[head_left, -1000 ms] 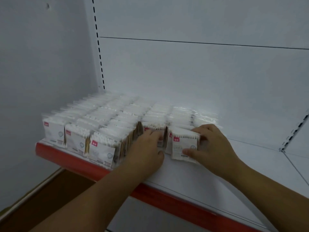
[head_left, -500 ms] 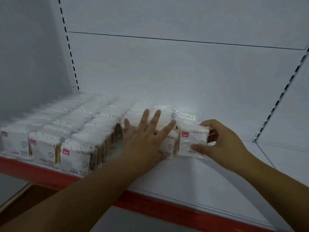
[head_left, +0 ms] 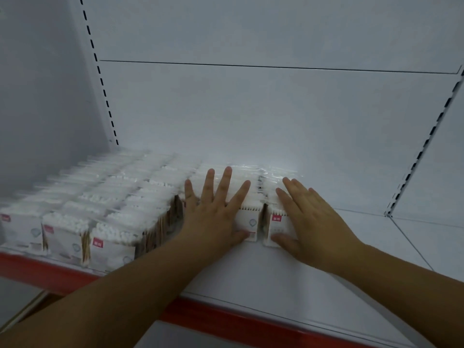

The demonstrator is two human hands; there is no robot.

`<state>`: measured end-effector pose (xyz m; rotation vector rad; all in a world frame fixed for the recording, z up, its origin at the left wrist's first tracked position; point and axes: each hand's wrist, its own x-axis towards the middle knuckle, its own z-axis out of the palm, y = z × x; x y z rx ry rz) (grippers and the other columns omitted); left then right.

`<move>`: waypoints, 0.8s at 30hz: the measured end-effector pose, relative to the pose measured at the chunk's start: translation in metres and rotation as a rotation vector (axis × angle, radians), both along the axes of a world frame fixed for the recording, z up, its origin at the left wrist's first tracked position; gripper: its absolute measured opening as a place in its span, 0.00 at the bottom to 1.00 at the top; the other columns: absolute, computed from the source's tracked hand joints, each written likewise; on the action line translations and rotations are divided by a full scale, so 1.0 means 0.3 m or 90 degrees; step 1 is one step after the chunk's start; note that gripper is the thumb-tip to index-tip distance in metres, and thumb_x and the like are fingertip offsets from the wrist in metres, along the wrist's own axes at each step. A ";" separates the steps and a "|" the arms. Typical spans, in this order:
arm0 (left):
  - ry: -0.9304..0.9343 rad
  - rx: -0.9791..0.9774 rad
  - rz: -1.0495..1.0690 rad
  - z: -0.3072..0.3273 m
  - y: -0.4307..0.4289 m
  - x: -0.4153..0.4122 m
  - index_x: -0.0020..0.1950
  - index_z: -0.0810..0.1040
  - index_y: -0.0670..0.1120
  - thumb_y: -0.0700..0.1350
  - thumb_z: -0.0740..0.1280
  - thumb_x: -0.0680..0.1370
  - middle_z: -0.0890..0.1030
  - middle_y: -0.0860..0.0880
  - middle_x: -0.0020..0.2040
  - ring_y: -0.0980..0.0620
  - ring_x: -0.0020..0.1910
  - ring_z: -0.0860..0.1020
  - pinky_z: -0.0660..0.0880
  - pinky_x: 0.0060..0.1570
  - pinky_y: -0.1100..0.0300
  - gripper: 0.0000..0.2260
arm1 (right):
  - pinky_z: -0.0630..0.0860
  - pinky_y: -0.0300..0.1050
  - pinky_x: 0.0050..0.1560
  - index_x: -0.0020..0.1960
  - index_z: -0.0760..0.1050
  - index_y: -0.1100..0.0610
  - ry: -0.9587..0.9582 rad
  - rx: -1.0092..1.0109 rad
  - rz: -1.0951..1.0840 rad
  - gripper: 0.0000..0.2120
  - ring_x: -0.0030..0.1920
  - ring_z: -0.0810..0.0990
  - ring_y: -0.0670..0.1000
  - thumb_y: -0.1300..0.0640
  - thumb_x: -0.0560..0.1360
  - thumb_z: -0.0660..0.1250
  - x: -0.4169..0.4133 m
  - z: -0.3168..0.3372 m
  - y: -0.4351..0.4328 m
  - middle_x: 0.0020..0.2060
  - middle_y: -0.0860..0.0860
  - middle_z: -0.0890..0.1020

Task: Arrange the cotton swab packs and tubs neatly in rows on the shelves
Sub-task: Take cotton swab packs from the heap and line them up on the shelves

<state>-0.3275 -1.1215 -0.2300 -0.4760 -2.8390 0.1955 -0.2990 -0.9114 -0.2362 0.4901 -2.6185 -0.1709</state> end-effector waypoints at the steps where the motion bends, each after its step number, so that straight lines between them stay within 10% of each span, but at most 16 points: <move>1: -0.013 -0.002 -0.002 0.003 -0.001 -0.010 0.70 0.23 0.58 0.70 0.53 0.75 0.23 0.47 0.73 0.40 0.74 0.28 0.32 0.67 0.33 0.42 | 0.65 0.55 0.65 0.69 0.68 0.63 -0.015 0.012 -0.015 0.39 0.67 0.73 0.61 0.36 0.69 0.62 -0.012 0.004 -0.005 0.67 0.62 0.73; 7: -0.073 -0.036 0.003 0.023 -0.006 -0.047 0.74 0.27 0.58 0.69 0.55 0.76 0.26 0.47 0.75 0.41 0.76 0.32 0.34 0.68 0.32 0.42 | 0.50 0.52 0.70 0.75 0.61 0.63 -0.094 0.011 -0.022 0.40 0.73 0.64 0.59 0.38 0.74 0.64 -0.052 0.021 -0.030 0.73 0.59 0.65; 16: -0.074 -0.042 -0.023 0.034 -0.026 -0.060 0.75 0.28 0.54 0.63 0.58 0.79 0.26 0.46 0.75 0.43 0.75 0.31 0.37 0.70 0.34 0.42 | 0.68 0.61 0.63 0.68 0.70 0.66 -0.046 0.001 -0.018 0.39 0.64 0.75 0.63 0.40 0.68 0.73 -0.081 -0.016 -0.042 0.64 0.62 0.76; 20: -0.065 -0.056 -0.022 0.036 -0.015 -0.056 0.78 0.35 0.51 0.62 0.59 0.79 0.37 0.45 0.79 0.43 0.78 0.38 0.41 0.70 0.32 0.40 | 0.63 0.61 0.66 0.74 0.63 0.62 -0.090 0.040 -0.042 0.40 0.71 0.68 0.61 0.33 0.74 0.53 -0.062 0.001 -0.050 0.70 0.61 0.70; 24: -0.053 -0.062 -0.011 0.055 -0.006 -0.043 0.78 0.38 0.51 0.60 0.60 0.79 0.41 0.45 0.79 0.43 0.78 0.41 0.40 0.67 0.27 0.38 | 0.41 0.58 0.75 0.78 0.38 0.55 -0.172 0.043 -0.064 0.51 0.77 0.37 0.52 0.23 0.66 0.36 -0.038 0.048 -0.053 0.77 0.53 0.41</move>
